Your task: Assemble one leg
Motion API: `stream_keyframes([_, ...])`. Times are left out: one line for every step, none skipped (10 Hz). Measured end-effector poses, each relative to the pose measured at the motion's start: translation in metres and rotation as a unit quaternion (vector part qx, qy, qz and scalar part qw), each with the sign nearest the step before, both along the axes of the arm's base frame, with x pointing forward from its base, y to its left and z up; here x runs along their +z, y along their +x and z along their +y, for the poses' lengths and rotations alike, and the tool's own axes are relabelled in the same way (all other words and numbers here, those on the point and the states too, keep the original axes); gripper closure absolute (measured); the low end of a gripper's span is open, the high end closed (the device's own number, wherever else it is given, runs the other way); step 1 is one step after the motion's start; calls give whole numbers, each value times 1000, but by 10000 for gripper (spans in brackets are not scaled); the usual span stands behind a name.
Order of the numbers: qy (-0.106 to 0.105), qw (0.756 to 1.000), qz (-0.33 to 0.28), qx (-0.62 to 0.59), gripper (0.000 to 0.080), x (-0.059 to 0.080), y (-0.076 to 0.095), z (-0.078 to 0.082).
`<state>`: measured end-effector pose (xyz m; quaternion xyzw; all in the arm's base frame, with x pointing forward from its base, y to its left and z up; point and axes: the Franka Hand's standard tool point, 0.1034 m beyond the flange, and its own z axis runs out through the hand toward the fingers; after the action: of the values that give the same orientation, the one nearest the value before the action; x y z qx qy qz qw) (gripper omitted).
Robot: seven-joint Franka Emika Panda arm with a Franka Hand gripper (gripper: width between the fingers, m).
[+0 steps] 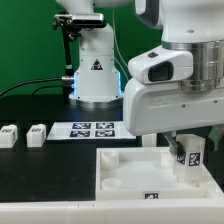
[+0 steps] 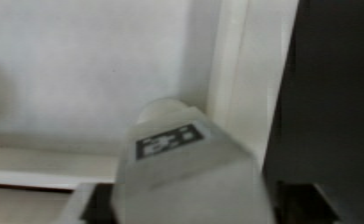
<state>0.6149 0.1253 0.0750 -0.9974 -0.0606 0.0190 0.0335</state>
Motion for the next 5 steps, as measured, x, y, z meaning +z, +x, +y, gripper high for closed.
stream_keyframes([-1, 1000, 0, -2, 502, 0, 0, -3])
stream_keyframes([-1, 1000, 0, -2, 502, 0, 0, -3])
stream_keyframes([-1, 1000, 1, -12, 502, -1, 0, -3])
stream_keyframes([-2, 1000, 2, -23, 502, -1, 0, -3])
stream_keyframes([-1, 1000, 2, -27, 502, -1, 0, -4])
